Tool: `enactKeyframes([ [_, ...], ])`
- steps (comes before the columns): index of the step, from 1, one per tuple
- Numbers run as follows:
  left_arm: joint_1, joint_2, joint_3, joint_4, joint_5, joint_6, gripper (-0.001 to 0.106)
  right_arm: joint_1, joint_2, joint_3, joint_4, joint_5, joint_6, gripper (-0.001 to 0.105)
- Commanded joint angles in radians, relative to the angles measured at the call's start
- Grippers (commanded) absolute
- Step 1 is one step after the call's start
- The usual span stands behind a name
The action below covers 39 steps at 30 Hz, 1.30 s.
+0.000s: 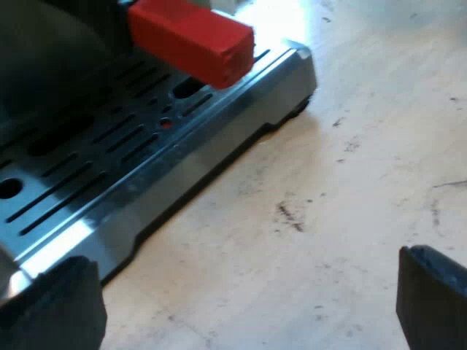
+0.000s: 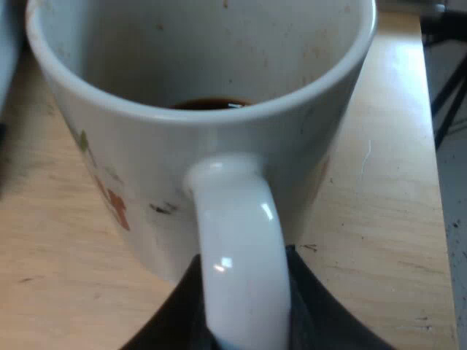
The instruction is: Place mug into machine
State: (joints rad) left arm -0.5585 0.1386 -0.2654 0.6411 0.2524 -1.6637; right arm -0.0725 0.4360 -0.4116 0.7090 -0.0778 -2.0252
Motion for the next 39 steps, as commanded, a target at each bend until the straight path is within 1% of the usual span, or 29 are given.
enactKeyframes([
  [1, -0.005, -0.001, 0.001, -0.024, -0.054, 0.005, 0.082, -0.003, -0.086, -0.063, 0.109, -0.041, 0.008, 0.0],
  [2, -0.005, -0.001, 0.003, -0.027, -0.061, 0.005, 0.082, -0.003, -0.098, -0.071, 0.121, -0.048, 0.009, 0.0],
  [3, -0.005, 0.001, 0.01, -0.037, -0.075, 0.005, 0.082, -0.003, -0.119, -0.084, 0.152, -0.075, 0.011, 0.0],
  [5, -0.005, 0.001, 0.034, -0.085, -0.102, -0.017, 0.082, -0.003, -0.139, -0.096, 0.178, -0.106, 0.028, 0.0],
  [7, -0.005, 0.001, 0.069, -0.169, -0.107, -0.061, 0.082, -0.003, -0.157, -0.104, 0.197, -0.129, 0.032, 0.0],
  [10, -0.005, 0.001, 0.115, -0.278, -0.112, -0.102, 0.082, -0.003, -0.162, -0.108, 0.202, -0.174, 0.04, 0.0],
  [11, -0.005, 0.001, 0.124, -0.29, -0.119, -0.11, 0.082, -0.003, -0.162, -0.108, 0.202, -0.184, 0.04, 0.0],
  [13, -0.005, 0.001, 0.151, -0.344, -0.147, -0.144, 0.082, -0.003, -0.162, -0.108, 0.202, -0.221, 0.04, 0.0],
  [16, -0.005, 0.001, 0.168, -0.404, -0.197, -0.172, 0.082, 0.019, -0.162, -0.108, 0.202, -0.252, 0.04, 0.0],
  [19, -0.005, 0.001, 0.168, -0.411, -0.199, -0.173, 0.082, 0.069, -0.162, -0.108, 0.202, -0.247, 0.028, 0.0],
  [23, -0.005, 0.001, 0.17, -0.407, -0.199, -0.173, 0.082, 0.16, -0.162, -0.108, 0.181, -0.247, 0.03, 0.0],
  [27, -0.005, 0.001, 0.17, -0.407, -0.199, -0.173, 0.082, 0.274, -0.159, -0.104, 0.117, -0.186, 0.034, 0.0],
  [28, -0.005, 0.001, 0.17, -0.407, -0.199, -0.173, 0.082, 0.303, -0.155, -0.102, 0.102, -0.16, 0.047, 0.0],
  [30, -0.005, 0.001, 0.17, -0.407, -0.199, -0.173, 0.082, 0.332, -0.15, -0.1, 0.088, -0.141, 0.06, 0.0],
  [34, -0.005, 0.001, 0.177, -0.407, -0.199, -0.173, 0.082, 0.489, -0.098, -0.06, -0.046, -0.049, 0.152, 0.0],
  [35, -0.005, 0.001, 0.179, -0.407, -0.199, -0.173, 0.082, 0.503, -0.088, -0.052, -0.06, -0.037, 0.165, 0.0],
  [36, -0.005, 0.001, 0.181, -0.407, -0.199, -0.173, 0.082, 0.546, -0.067, -0.039, -0.1, -0.002, 0.19, 0.0],
  [39, -0.005, 0.001, 0.18, -0.407, -0.199, -0.173, 0.082, 0.657, -0.011, -0.015, -0.185, 0.078, 0.213, 0.0],
])
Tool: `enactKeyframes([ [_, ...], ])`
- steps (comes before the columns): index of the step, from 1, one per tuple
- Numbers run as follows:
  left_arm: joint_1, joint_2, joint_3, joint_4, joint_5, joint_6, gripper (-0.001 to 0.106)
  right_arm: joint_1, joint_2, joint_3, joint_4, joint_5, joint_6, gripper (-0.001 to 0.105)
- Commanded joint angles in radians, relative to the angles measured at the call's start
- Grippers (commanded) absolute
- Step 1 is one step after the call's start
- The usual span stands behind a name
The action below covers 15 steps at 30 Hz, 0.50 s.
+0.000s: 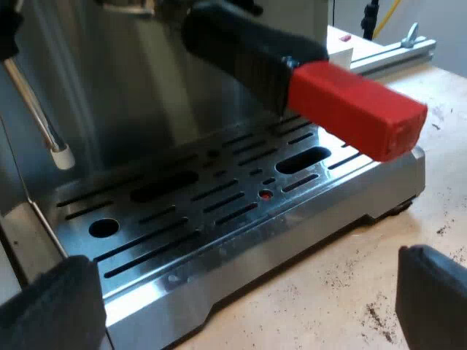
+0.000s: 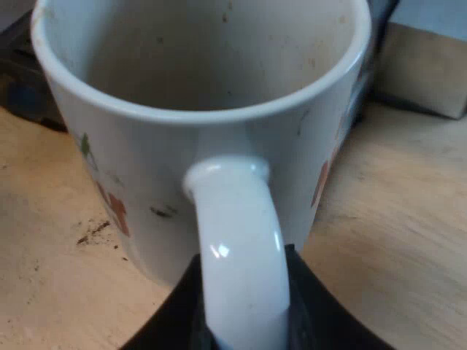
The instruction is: Place mug into machine
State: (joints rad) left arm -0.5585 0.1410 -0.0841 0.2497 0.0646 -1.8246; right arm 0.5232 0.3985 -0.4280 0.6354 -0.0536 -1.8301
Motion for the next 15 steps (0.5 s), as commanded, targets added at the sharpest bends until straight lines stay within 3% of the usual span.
enactKeyframes([
  [1, -0.005, -0.001, -0.001, -0.016, -0.011, -0.012, 0.082, 0.111, 0.057, 0.007, -0.148, 0.086, 0.026, 0.0],
  [7, -0.005, -0.001, -0.001, -0.016, -0.011, -0.012, 0.082, 0.321, 0.234, 0.022, -0.347, 0.326, 0.086, 0.0],
  [11, -0.005, -0.001, -0.001, -0.016, -0.009, -0.012, 0.082, 0.376, 0.367, 0.022, -0.469, 0.365, 0.128, 0.0],
  [15, -0.005, -0.001, -0.001, -0.016, -0.009, -0.014, 0.082, 0.377, 0.526, 0.022, -0.635, 0.37, 0.231, 0.0],
])
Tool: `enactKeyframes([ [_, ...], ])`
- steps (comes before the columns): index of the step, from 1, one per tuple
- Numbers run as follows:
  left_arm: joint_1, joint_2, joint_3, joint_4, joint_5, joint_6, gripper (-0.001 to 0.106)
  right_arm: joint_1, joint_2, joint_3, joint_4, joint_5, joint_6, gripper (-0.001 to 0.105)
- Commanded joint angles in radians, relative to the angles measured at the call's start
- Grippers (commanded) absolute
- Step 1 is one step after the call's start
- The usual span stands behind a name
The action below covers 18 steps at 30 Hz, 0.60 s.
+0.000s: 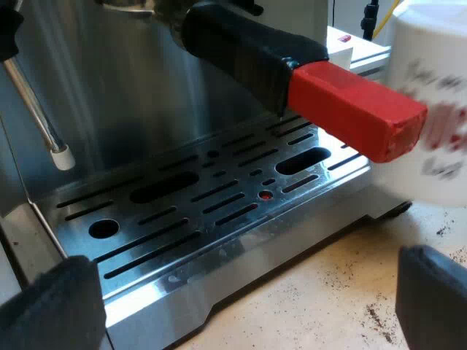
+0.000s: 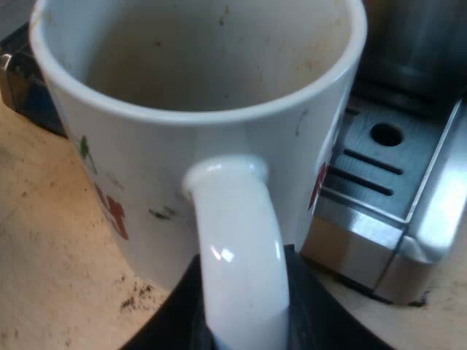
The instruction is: Place mug into machine
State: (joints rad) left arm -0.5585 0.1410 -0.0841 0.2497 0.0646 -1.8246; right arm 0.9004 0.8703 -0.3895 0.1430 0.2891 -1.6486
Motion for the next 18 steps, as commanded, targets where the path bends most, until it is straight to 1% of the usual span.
enactKeyframes([
  [1, -0.005, -0.001, -0.001, -0.016, -0.009, -0.018, 0.082, 0.0, 0.098, -0.016, -0.183, 0.029, 0.054, 0.0],
  [7, -0.005, -0.001, -0.001, -0.016, -0.009, -0.018, 0.082, 0.0, 0.262, -0.023, -0.375, 0.029, 0.054, 0.0],
  [9, -0.005, -0.001, -0.001, -0.016, -0.009, -0.018, 0.082, 0.0, 0.297, -0.036, -0.4, 0.029, 0.047, 0.0],
  [13, -0.005, -0.001, -0.001, -0.016, -0.009, -0.018, 0.082, 0.0, 0.381, -0.079, -0.402, 0.029, -0.009, 0.0],
  [18, -0.005, -0.001, -0.001, -0.016, -0.009, -0.018, 0.082, 0.0, 0.464, -0.134, -0.406, 0.029, -0.011, 0.0],
])
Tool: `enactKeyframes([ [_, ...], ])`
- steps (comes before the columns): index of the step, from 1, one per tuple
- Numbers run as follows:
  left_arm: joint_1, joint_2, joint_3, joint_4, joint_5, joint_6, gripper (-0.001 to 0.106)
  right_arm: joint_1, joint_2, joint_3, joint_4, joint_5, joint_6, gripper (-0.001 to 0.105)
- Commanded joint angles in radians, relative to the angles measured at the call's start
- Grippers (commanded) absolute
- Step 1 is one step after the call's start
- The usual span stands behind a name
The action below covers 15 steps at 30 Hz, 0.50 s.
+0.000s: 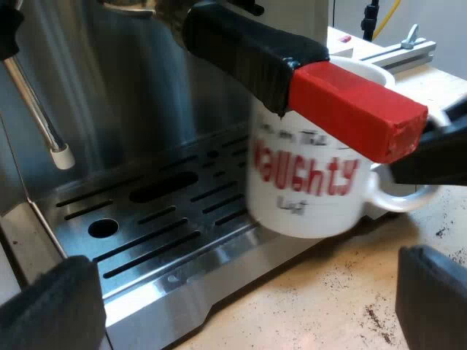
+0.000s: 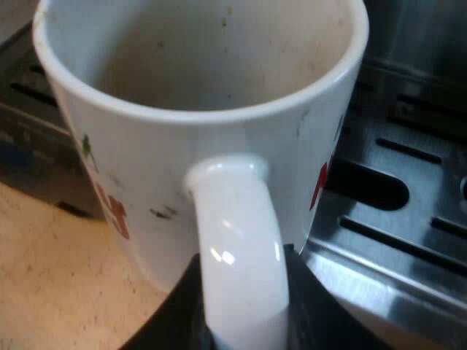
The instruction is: Place mug into machine
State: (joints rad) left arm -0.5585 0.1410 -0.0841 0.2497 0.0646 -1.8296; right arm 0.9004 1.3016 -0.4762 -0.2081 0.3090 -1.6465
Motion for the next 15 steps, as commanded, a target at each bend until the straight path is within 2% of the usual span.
enactKeyframes([
  [1, -0.005, -0.001, -0.001, -0.016, -0.009, -0.013, 0.082, 0.0, 0.053, -0.061, -0.074, 0.016, -0.013, 0.0],
  [6, -0.005, -0.001, -0.001, -0.016, -0.009, -0.013, 0.082, 0.0, 0.126, -0.099, -0.109, 0.101, -0.011, 0.0],
  [8, -0.005, -0.001, -0.001, -0.016, -0.009, -0.013, 0.082, 0.0, 0.139, -0.108, -0.109, 0.098, -0.011, 0.0],
  [9, -0.005, -0.001, -0.001, -0.016, -0.009, -0.013, 0.082, 0.0, 0.146, -0.113, -0.109, 0.098, -0.005, 0.004],
  [11, -0.005, -0.001, -0.001, -0.016, -0.009, -0.013, 0.082, 0.0, 0.152, -0.118, -0.109, 0.094, 0.012, 0.016],
  [13, -0.005, -0.001, -0.001, -0.016, -0.009, -0.013, 0.082, 0.0, 0.151, -0.118, -0.11, 0.095, 0.012, 0.037],
  [15, -0.005, -0.001, -0.001, -0.016, -0.009, -0.013, 0.082, 0.0, 0.151, -0.118, -0.11, 0.091, 0.012, 0.052],
])
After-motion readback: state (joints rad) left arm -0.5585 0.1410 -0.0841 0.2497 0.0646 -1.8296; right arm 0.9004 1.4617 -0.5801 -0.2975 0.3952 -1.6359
